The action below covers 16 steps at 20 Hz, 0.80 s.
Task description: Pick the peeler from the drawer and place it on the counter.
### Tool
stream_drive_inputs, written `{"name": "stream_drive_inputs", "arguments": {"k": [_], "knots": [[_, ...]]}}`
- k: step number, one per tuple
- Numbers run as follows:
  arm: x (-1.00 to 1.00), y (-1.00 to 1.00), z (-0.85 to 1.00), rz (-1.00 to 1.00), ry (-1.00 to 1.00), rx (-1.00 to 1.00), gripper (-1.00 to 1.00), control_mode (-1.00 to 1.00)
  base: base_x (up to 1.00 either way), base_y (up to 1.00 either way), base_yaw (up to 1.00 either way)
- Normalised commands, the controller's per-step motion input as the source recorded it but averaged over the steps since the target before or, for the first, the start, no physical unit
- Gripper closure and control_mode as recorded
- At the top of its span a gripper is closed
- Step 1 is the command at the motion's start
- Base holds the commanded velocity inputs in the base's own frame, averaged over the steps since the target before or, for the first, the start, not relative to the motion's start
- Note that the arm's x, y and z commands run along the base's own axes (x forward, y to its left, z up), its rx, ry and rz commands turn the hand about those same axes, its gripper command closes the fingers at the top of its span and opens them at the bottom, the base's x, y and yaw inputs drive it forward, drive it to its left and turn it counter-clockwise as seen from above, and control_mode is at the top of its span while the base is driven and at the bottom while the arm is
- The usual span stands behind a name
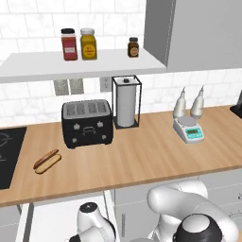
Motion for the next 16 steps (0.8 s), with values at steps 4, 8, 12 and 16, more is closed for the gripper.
{"name": "stream_drive_inputs", "arguments": {"k": [4, 8, 12, 16], "knots": [[0.00, 0.00, 0.06, 0.00, -0.01, 0.00, 1.00, -1.00, 0.00, 0.00, 0.00], [-0.04, 0.00, 0.58, 0.00, -0.11, 0.00, 1.00, -1.00, 0.00, 0.00, 0.00], [-0.14, 0.00, 1.00, 0.01, -0.09, 0.01, 1.00, -1.00, 0.00, 0.00, 0.00], [-0.32, 0.00, 1.00, 0.02, -0.06, 0.01, 1.00, -1.00, 0.00, 0.00, 0.00]]}}
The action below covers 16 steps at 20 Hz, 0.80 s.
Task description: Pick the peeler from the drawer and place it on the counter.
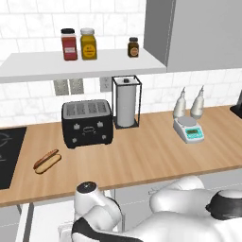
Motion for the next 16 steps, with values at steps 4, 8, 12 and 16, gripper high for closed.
{"name": "stream_drive_inputs", "arguments": {"k": [4, 8, 12, 16], "knots": [[0.12, -0.18, 1.00, 0.00, -0.08, 0.05, 1.00, -1.00, 0.00, 0.00, 0.00], [0.54, -0.59, 1.00, 0.00, -0.09, 0.10, 1.00, -1.00, 0.00, 0.00, 0.00], [0.88, -0.66, 0.97, 0.00, 0.00, 0.10, 1.00, -1.00, 0.00, 0.00, 0.00], [0.99, -0.93, 0.78, 0.00, 0.00, 0.14, 1.00, -1.00, 0.00, 0.00, 0.00]]}}
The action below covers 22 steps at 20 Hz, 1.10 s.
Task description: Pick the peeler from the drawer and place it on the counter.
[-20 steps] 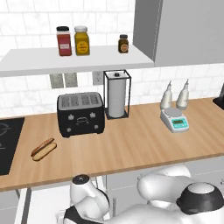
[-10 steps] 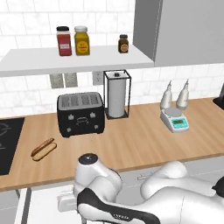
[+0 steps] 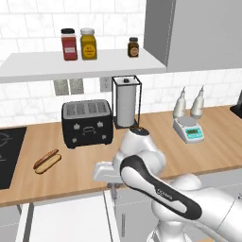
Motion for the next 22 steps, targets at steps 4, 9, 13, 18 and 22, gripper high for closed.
{"name": "stream_drive_inputs", "arguments": {"k": [4, 9, 13, 18, 22], "knots": [[1.00, -0.96, 0.51, 0.00, 0.01, 0.09, 1.00, -1.00, 0.00, 0.00, 0.00], [1.00, -0.90, 0.07, 0.00, 0.08, 0.01, 1.00, -1.00, 0.00, 0.00, 0.00], [1.00, -0.67, 0.00, 0.00, 0.13, 0.00, 1.00, -1.00, 0.00, 0.00, 0.00], [1.00, -0.46, -0.03, 0.00, 0.12, -0.01, 1.00, -1.00, 0.00, 0.00, 0.00], [0.92, -0.21, -0.05, 0.00, 0.14, -0.09, 1.00, -1.00, 0.00, 0.00, 0.00]]}}
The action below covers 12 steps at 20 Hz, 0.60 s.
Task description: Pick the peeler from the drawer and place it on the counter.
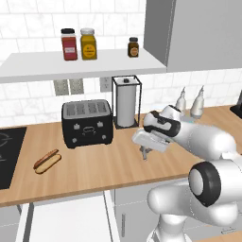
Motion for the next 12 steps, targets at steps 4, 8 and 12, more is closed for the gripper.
{"name": "stream_drive_inputs", "arguments": {"k": [4, 8, 12], "knots": [[0.71, -0.01, -0.11, 0.00, 0.14, -0.21, 1.00, -1.00, 0.00, 0.00, 0.00], [0.21, 0.00, -0.39, 0.00, 0.06, -0.20, 1.00, -1.00, 0.00, 0.00, 0.00], [-0.10, 0.00, -0.63, 0.01, 0.00, -0.21, 1.00, -1.00, 0.00, 0.00, 0.00]]}}
